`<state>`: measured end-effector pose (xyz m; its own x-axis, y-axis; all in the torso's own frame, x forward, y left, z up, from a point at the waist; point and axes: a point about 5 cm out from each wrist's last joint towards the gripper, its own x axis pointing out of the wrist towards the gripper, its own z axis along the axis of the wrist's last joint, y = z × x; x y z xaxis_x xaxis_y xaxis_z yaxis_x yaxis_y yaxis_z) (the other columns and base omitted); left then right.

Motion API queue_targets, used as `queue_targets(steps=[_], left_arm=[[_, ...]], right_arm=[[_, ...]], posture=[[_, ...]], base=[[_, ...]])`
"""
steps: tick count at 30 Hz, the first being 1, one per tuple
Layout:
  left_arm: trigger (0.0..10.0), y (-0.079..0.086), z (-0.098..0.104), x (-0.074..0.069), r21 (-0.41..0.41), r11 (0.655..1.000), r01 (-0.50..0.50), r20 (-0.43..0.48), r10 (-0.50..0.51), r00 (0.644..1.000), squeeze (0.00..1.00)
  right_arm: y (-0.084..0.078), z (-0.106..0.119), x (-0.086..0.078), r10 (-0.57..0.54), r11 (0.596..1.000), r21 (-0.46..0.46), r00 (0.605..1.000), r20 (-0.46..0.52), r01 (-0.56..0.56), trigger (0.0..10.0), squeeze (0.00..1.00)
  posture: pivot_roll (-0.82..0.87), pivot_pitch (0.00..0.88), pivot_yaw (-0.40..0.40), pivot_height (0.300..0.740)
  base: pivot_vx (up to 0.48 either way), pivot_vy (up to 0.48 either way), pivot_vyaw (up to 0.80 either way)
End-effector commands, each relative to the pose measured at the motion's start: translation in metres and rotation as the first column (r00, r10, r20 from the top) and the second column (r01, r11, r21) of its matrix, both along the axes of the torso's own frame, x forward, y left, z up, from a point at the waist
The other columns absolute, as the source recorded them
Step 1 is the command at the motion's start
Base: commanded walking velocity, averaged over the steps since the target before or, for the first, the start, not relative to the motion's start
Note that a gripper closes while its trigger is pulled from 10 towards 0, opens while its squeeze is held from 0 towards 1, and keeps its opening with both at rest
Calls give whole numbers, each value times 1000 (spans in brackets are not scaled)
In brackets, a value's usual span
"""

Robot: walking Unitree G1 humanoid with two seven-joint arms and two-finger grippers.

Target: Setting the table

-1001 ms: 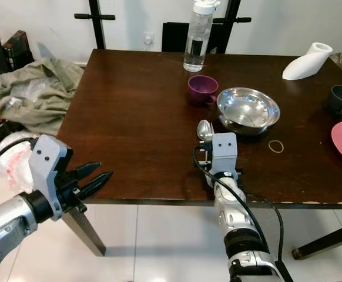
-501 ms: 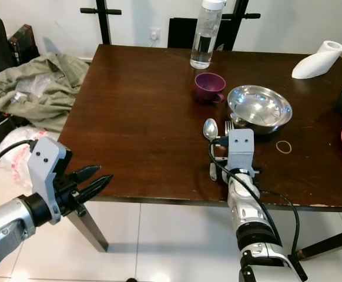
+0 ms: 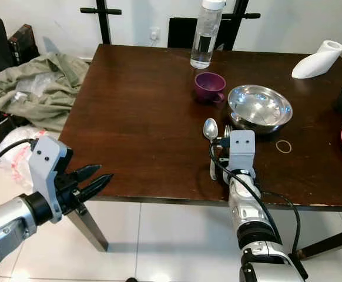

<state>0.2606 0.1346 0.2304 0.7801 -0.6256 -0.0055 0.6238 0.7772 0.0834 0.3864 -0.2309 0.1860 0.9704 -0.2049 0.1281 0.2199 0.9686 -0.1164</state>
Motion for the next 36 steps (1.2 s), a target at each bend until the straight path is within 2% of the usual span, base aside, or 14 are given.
queue_targets(steps=[1, 2, 4, 6, 8, 11, 16, 20, 22, 23, 24, 28, 32, 36], left_arm=[[10000, -2, -3, -2, 1, 1000, 10, -12, -10, 1000, 0], [10000, -3, -3, -2, 0, 1000, 10, -12, -10, 1000, 0], [10000, -4, -4, -1, -1, 1000, 10, -13, -10, 1000, 0], [10000, -8, -7, -1, -6, 1000, 13, -21, -14, 1000, 0], [10000, -9, -8, -1, -8, 1000, 14, -26, -15, 1000, 0], [10000, -12, -16, -1, -11, 1000, 17, -48, -17, 999, 0], [10000, -15, -30, 8, -10, 998, -64, -68, 64, 996, 0], [10000, -15, -33, 13, -1, 994, -110, -64, 110, 992, 0], [10000, -11, -37, 21, 25, 981, -194, -33, 195, 980, 0], [10000, -11, -37, 21, 25, 981, -194, -33, 195, 980, 0], [10000, -7, -37, 28, 41, 968, -247, -1, 247, 969, 0], [10000, -3, -39, 33, 48, 961, -273, 3, 273, 962, 0], [10000, -3, -42, 35, 49, 960, -275, -3, 276, 961, 0], [10000, -8, -51, 39, 50, 954, -297, -8, 298, 955, 0]], right_arm=[[-2, 3, -2, 3, 1000, 28, 999, 35, -4, 10000, 949], [0, 9, -2, 21, 999, 41, 997, 72, -24, 10000, 0], [3, 16, -5, 46, 997, 54, 991, 123, -53, 10000, 0], [11, 32, -18, 97, 991, 63, 970, 223, -114, 10000, 0], [13, 35, -23, 107, 990, 64, 964, 243, -126, 10000, 0], [19, 37, -42, 128, 985, 73, 951, 281, -154, 10000, 0], [44, 26, -79, 203, 971, 67, 935, 291, -232, 10000, 0], [52, 20, -89, 223, 965, 73, 936, 272, -251, 10000, 0], [57, 9, -100, 201, 968, 102, 952, 232, -229, 10000, 0], [57, 9, -100, 201, 968, 102, 952, 232, -229, 10000, 0], [52, 1, -106, 143, 976, 133, 969, 203, -172, 10000, 0], [47, -1, -109, 100, 981, 147, 976, 194, -130, 10000, 0], [45, -1, -110, 95, 982, 145, 977, 188, -124, 10000, 0], [53, -3, -111, 114, 974, 174, 979, 171, -144, 10000, 0]], posture=[[138, 260, 97, 740], [135, 256, 96, 740], [133, 254, 94, 740], [135, 249, 94, 740], [132, 247, 94, 740], [114, 240, 99, 740], [75, 222, 103, 740], [65, 212, 110, 740], [47, 190, 115, 740], [47, 190, 115, 740], [41, 179, 114, 740], [26, 166, 117, 740], [18, 157, 117, 740], [8, 140, 108, 740]], base=[[0, 0, 0], [0, 0, 0], [0, 0, 0], [0, 0, 0], [0, 0, 0], [0, 0, 0], [0, 0, 0], [0, 0, 0], [0, 0, 0], [0, 0, 0], [0, 0, 0], [0, 0, 0], [0, 0, 0], [0, 0, 0]])
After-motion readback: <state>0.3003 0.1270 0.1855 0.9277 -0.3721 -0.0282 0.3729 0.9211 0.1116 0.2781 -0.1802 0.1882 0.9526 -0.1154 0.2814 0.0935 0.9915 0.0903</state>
